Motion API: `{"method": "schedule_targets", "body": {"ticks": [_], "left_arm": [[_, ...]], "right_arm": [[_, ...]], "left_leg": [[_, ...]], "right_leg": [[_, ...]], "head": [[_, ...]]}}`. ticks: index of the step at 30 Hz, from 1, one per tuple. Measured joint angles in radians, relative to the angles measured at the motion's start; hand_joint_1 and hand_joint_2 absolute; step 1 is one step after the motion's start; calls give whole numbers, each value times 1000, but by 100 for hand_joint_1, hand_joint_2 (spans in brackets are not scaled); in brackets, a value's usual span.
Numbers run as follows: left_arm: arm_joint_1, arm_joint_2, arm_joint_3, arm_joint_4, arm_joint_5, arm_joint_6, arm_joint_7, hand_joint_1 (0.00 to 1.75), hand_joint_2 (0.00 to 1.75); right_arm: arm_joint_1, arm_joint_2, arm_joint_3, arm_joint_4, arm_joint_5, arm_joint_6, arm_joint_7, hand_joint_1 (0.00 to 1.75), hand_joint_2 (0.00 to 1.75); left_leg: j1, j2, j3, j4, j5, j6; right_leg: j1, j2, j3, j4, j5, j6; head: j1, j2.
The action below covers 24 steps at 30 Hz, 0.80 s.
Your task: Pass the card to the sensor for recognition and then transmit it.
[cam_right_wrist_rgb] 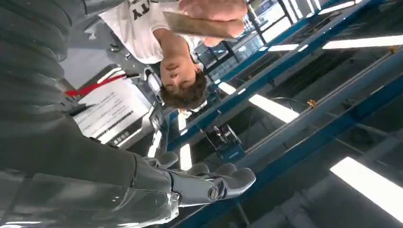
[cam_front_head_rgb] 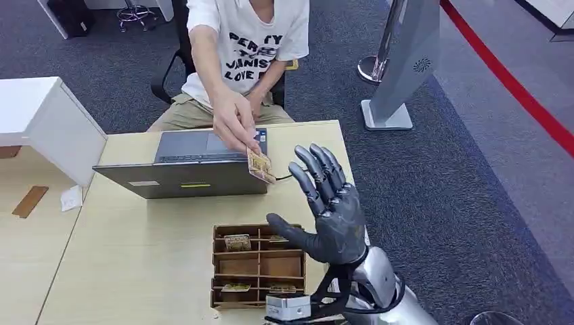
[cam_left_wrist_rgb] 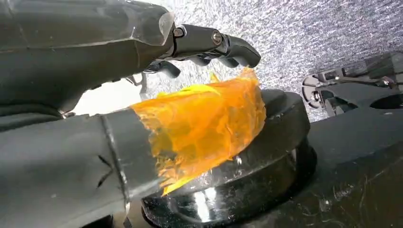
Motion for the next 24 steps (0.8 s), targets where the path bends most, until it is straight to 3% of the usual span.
{"method": "schedule_targets", "body": {"ticks": [11, 12, 13, 14, 15, 24], "left_arm": [[-10, 1, -26, 0, -18, -8, 15, 0, 0], [-11, 1, -26, 0, -20, -9, 16, 0, 0], [-12, 1, -27, 0, -20, -10, 17, 0, 0], [-13, 1, -29, 0, -21, -10, 18, 0, 0], [-13, 1, -31, 0, -21, -10, 19, 0, 0], [-15, 1, -32, 0, -17, -10, 24, 0, 0]], "right_arm": [[-128, 47, 64, 121, 119, 65, 80, 0, 175], [-138, 51, 70, 130, 126, 72, 87, 51, 175], [-147, 55, 76, 138, 132, 76, 92, 148, 175], [-153, 58, 80, 145, 133, 80, 95, 148, 175], [-159, 61, 82, 151, 135, 83, 97, 173, 175], [-181, 77, 101, 184, 135, 88, 114, 175, 175]], "left_leg": [[0, 0, 0, 0, 0, 0], [0, 0, 0, 0, 0, 0], [0, 0, 0, 0, 0, 0], [0, 0, 0, 0, 0, 0], [0, 0, 0, 0, 0, 0], [0, 0, 0, 0, 0, 0]], "right_leg": [[0, 0, 0, 0, 0, 0], [0, 0, 0, 0, 0, 0], [0, 0, 0, 0, 0, 0], [0, 0, 0, 0, 0, 0], [0, 0, 0, 0, 0, 0], [0, 0, 0, 0, 0, 0]], "head": [[0, 0], [0, 0], [0, 0], [0, 0], [0, 0], [0, 0]]}}
